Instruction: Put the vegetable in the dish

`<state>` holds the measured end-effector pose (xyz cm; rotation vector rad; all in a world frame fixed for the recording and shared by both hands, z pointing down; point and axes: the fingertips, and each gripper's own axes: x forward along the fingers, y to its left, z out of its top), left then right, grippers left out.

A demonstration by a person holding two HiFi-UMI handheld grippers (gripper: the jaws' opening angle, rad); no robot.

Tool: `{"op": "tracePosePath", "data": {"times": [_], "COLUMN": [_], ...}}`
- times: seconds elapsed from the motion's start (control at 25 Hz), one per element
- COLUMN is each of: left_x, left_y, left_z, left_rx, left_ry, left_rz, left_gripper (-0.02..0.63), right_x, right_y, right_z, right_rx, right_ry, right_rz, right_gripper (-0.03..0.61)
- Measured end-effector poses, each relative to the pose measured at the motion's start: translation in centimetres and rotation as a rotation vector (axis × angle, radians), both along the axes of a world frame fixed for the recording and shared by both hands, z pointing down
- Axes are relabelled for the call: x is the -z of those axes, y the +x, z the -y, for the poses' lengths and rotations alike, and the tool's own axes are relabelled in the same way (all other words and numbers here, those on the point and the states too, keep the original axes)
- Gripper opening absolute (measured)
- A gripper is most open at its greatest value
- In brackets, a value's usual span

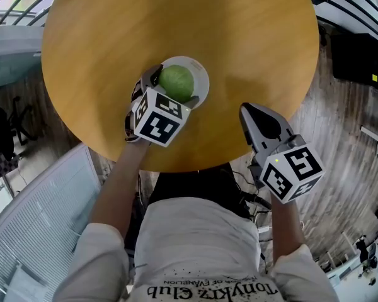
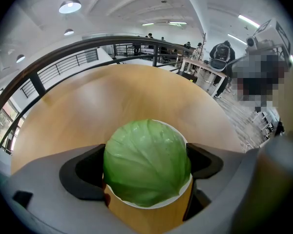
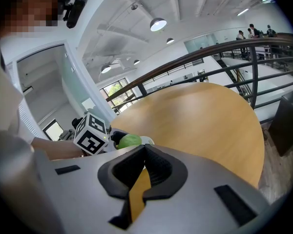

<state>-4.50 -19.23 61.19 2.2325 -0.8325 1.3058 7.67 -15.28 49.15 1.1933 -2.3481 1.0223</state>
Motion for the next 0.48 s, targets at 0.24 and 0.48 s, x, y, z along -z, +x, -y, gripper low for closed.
{"op": "tracePosePath", "data": {"times": [0.24,0.48], "left_x": [-0.9,-1.3], "left_y": [0.1,0.1], "left_z": [-0.1,0.3], "left_rx": [-0.019,-0.009], "left_ry": [-0.002,-0.008], "left_rz": [0.027,0.026], "left_gripper": [0.506,0.506], "right_x": [-0.6,-0.6], "right_y": [-0.2,-0.3], "right_z": [-0.3,-0.3], "right_rx": [0.006,0.008], "right_ry": [-0.005,-0.009], "right_rz": [0.005,0.008], "right_gripper": [0.017,0.017]}}
